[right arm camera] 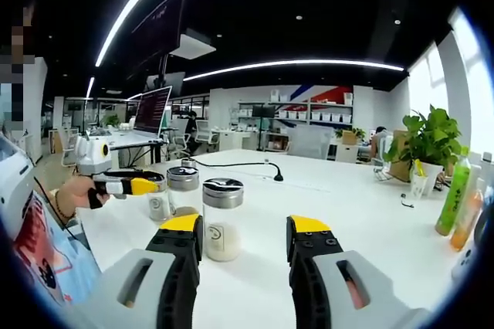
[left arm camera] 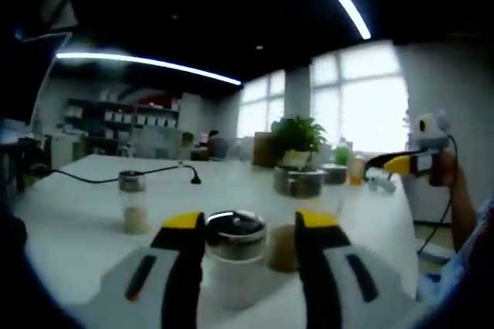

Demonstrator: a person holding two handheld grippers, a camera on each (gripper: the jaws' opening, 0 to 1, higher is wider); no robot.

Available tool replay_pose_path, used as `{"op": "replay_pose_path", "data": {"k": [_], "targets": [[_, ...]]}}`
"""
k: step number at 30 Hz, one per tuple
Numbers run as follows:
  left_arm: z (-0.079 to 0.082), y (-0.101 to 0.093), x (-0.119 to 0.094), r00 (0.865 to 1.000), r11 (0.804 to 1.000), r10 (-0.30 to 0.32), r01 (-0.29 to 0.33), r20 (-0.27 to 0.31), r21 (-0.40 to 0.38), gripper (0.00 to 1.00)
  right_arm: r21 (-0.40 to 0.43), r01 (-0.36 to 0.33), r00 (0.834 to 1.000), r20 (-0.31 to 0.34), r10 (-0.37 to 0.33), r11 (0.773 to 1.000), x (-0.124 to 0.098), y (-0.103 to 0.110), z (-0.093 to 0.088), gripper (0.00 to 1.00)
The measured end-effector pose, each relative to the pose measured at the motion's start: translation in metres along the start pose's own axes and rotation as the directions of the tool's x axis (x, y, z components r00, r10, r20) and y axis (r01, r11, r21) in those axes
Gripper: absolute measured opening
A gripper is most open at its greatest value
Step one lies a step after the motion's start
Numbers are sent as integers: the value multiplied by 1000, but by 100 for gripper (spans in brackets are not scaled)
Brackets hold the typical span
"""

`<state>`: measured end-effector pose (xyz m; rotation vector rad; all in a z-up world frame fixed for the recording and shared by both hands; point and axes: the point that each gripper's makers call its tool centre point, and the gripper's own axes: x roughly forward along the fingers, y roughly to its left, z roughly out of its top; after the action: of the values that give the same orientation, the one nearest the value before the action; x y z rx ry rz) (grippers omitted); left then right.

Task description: Rotate the seasoning bottle until the label or dispensing opening points toward the visible target arrow and the bottle remains upright within the marked orientation range

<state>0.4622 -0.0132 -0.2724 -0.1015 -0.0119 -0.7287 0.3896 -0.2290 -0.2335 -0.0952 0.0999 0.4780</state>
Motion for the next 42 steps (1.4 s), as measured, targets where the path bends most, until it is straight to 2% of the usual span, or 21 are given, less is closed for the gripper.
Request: {"op": "replay_pose_path", "data": {"k": [4, 9, 33, 42], "targets": [[3, 6, 1, 1000, 999, 26, -26, 4, 29, 47, 1, 2, 1000, 1, -2, 1000, 0, -1, 1, 44], [4, 10, 1, 999, 999, 32, -32, -8, 28, 34, -1, 2, 1000, -2, -2, 1000, 1, -1, 0, 44], [4, 9, 0, 999, 997, -44, 44, 5, 58, 33, -12, -6, 1000, -1, 6, 1000, 0, 2, 1, 44], [3, 8, 0, 994, 991, -106, 107, -9, 79, 33, -12, 1, 1000, 1, -1, 1000, -1, 1, 2, 43]]}}
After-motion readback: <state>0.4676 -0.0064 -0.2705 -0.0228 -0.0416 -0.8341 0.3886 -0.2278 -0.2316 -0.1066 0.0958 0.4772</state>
